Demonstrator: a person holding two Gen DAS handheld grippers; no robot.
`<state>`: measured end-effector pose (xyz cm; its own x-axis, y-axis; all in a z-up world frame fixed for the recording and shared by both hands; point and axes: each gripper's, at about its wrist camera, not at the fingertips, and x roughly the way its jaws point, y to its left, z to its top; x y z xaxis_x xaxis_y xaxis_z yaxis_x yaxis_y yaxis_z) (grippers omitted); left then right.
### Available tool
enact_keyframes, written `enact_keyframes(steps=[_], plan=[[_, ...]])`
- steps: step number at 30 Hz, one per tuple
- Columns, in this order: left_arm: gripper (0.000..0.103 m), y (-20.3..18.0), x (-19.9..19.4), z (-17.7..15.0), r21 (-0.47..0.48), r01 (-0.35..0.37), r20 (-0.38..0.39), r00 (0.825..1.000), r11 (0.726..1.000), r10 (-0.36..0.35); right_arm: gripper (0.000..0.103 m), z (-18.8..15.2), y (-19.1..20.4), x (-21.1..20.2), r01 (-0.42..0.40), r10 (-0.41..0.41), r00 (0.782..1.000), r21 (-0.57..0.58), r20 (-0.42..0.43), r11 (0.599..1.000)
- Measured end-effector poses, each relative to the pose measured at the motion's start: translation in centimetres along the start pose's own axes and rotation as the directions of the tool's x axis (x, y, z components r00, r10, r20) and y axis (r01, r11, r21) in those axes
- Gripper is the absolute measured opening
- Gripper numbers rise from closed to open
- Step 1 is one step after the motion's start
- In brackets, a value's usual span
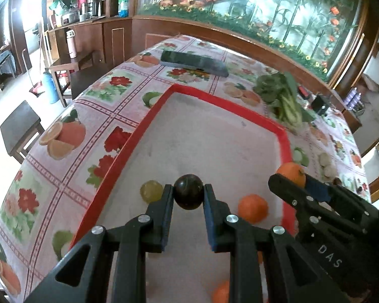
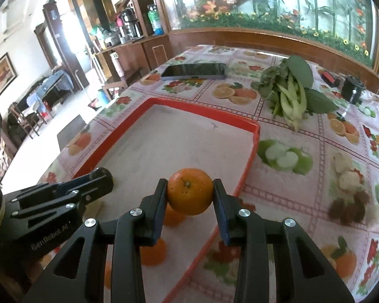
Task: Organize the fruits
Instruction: 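Carry the dark fruit and orange over the tray with both grippers, then open the right gripper to drop the orange into the tray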
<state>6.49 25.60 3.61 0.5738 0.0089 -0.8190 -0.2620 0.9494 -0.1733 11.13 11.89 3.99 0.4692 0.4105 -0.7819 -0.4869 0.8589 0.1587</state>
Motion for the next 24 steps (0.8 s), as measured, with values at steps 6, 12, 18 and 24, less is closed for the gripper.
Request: enact_keyframes(steps=[6,12,18,24], plan=[[0.026,0.0,2.0,0.5,-0.005,-0.016,-0.036,0.999,1.000,0.016,0.034,0.1,0.4,2.0,0.012,-0.013,0.999,-0.037,-0.041,0.999],[0.026,-0.4,2.8,0.6,0.008,-0.026,-0.043,0.999,1.000,0.026,0.035,0.1,0.3,3.2,0.028,-0.033,0.997,-0.066,-0.074,0.997],[0.027,-0.7,2.9,0.6,0.015,-0.035,-0.054,0.998,0.999,0.036,0.037,-0.2,0.1,3.5,0.040,-0.046,0.996,-0.073,-0.080,0.997],[0.034,-0.6,2.5,0.3,0.010,-0.050,-0.070,0.996,0.999,0.050,0.042,-0.3,0.2,2.9,0.060,-0.067,0.995,-0.085,-0.077,0.995]])
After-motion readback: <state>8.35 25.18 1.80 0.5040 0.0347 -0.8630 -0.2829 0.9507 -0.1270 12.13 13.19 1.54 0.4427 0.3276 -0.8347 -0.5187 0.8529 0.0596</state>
